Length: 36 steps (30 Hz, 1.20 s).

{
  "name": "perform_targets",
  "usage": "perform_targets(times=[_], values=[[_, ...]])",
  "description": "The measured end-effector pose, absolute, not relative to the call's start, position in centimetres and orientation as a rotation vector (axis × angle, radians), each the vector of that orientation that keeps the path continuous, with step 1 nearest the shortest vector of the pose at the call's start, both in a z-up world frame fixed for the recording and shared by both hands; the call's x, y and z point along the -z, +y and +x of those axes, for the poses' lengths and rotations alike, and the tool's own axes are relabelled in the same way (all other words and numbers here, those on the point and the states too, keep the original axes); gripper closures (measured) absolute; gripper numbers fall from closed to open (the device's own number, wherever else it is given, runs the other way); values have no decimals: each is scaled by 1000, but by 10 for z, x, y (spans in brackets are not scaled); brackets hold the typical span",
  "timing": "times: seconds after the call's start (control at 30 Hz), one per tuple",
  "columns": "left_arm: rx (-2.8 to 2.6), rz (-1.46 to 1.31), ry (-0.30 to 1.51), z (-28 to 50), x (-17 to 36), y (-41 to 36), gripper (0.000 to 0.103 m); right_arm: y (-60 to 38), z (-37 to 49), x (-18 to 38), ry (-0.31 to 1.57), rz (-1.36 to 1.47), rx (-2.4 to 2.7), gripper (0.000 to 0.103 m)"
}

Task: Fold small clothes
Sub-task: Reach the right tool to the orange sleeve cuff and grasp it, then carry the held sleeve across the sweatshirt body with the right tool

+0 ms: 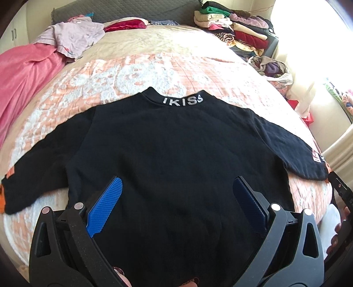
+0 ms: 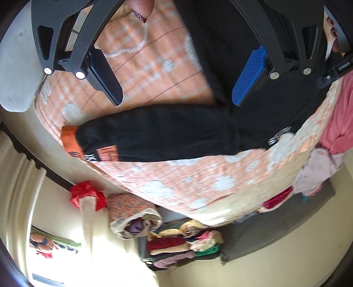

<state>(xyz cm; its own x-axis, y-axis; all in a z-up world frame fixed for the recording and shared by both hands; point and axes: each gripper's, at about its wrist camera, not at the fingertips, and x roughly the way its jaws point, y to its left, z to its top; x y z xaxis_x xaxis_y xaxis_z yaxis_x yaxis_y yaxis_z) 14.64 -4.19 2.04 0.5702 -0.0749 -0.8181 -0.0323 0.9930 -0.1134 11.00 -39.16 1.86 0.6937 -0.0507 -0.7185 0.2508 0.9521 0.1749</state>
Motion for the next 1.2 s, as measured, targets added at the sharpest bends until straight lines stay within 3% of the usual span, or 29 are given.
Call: perform_targets(times=[0.73,1.0,1.03,1.17,1.2], values=[[-28,-152,1010,214,3,-26,8,-535,166,64,900,684,392,4],[-43,-169,1023,220,8,-28,8,-557,182,74,833,755,395,4],[-42,-175,1025,219,8,-28,8,-559,183,73,814,764,390,7],[-39,-190,1025,214,8,-28,8,-564,187,72,792,757,366,57],[-37,-196,1025,212,8,-28,8,-564,187,72,784,763,349,61]])
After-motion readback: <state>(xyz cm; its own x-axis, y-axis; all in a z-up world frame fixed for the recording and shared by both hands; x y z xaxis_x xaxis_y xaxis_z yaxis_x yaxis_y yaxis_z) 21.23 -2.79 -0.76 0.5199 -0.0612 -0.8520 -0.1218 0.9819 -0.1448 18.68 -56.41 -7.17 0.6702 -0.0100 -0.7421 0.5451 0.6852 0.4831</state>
